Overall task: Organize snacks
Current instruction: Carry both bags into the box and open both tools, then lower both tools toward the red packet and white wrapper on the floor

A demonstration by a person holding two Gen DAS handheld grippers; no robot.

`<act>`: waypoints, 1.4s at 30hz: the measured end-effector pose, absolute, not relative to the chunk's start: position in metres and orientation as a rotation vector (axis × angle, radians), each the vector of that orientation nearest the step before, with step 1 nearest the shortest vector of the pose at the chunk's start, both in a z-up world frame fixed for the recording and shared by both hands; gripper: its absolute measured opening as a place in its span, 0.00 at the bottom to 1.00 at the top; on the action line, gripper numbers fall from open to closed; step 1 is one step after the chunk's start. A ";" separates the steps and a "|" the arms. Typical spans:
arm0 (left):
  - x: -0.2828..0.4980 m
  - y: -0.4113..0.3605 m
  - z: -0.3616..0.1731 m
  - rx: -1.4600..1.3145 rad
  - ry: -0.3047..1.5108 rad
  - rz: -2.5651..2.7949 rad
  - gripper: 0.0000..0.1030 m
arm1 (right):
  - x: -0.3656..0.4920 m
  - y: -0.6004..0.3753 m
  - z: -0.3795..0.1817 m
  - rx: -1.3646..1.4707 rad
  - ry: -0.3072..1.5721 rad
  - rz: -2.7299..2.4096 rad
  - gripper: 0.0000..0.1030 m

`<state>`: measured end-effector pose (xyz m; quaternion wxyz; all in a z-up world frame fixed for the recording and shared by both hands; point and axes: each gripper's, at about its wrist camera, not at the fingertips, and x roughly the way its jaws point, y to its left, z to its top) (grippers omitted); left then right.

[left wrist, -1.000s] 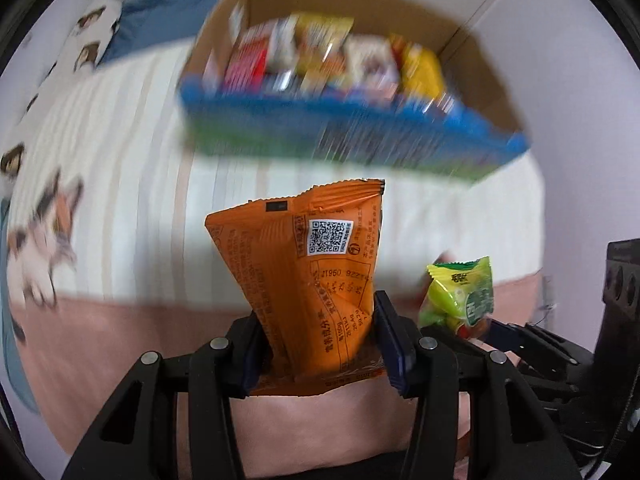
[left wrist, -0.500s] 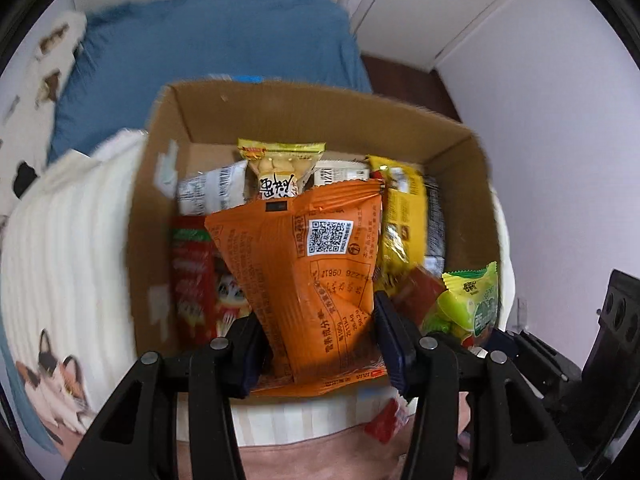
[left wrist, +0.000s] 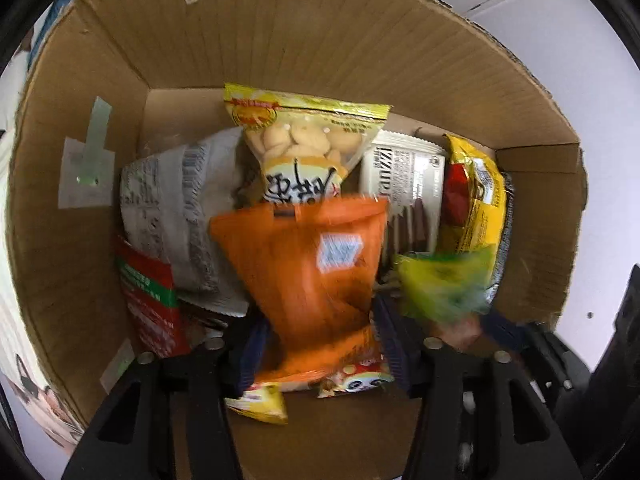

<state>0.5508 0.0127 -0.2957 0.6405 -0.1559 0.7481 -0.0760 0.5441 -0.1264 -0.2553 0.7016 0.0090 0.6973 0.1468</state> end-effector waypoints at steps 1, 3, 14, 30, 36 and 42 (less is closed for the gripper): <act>0.550 0.013 -0.294 -0.336 1.700 -0.168 0.72 | 0.546 -0.126 -0.255 0.015 1.541 0.321 0.92; 0.549 0.014 -0.290 -0.303 1.681 -0.137 0.91 | 0.547 -0.128 -0.252 0.021 1.537 0.307 0.93; 0.521 0.001 -0.257 -0.279 1.599 -0.165 0.93 | 0.530 -0.157 -0.240 0.021 1.537 0.272 0.94; 0.424 0.029 -0.174 -0.167 1.230 -0.026 0.94 | 0.460 -0.192 -0.171 -0.013 1.306 0.221 0.94; 0.382 0.026 -0.144 -0.115 1.121 0.017 0.94 | 0.423 -0.194 -0.145 0.002 1.237 0.246 0.94; 0.341 0.021 -0.120 -0.098 1.047 0.035 0.94 | 0.386 -0.202 -0.119 0.025 1.169 0.261 0.95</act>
